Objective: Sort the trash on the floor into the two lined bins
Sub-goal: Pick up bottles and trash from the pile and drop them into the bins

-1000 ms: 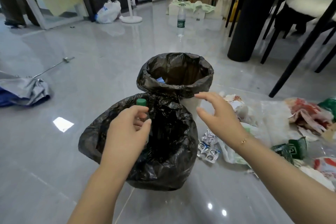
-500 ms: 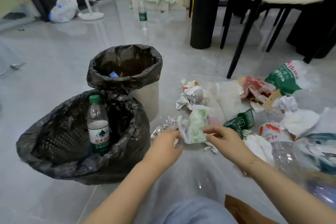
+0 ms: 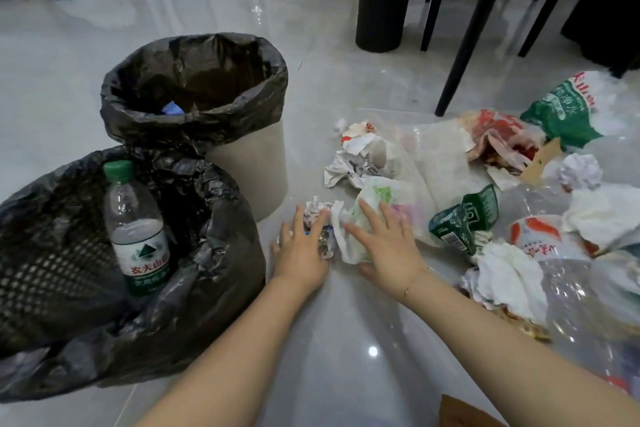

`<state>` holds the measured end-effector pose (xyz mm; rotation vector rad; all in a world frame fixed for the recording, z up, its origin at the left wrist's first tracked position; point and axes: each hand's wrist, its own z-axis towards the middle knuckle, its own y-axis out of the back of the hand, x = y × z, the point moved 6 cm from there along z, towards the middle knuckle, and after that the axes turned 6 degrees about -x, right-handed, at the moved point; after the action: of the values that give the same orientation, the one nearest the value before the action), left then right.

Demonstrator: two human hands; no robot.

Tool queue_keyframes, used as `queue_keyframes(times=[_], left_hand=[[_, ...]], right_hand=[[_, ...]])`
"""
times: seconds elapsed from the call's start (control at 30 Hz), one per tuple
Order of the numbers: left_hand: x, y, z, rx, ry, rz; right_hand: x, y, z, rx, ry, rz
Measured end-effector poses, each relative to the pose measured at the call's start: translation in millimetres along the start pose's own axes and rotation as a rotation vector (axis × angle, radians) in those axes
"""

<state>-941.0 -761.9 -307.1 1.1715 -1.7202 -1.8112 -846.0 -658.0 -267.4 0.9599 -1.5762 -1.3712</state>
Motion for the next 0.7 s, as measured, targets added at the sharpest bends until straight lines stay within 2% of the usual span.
queue_keyframes(times=[0.13,0.37,0.57,0.63,0.7], left_hand=[[-6,3,10,-0.058,-0.010,0.039],[-27,6,20,-0.157,-0.096,0.140],[-49,1,29,-0.024,-0.247,0.166],[-56,3,29,-0.032,-0.244,0.108],[-63,9,20,-0.048,-0.232,-0.050]], right_hand=[[-24,-21,8,0.048,-0.060,-0.024],[-76,-16,-24,-0.082,-0.241,-0.108],[-92,-18,-54,0.042,-0.233,-0.030],[-89,-17,-62,0.045,-0.211,0.049],[-82,-10,-67,-0.023,-0.181,0.165]])
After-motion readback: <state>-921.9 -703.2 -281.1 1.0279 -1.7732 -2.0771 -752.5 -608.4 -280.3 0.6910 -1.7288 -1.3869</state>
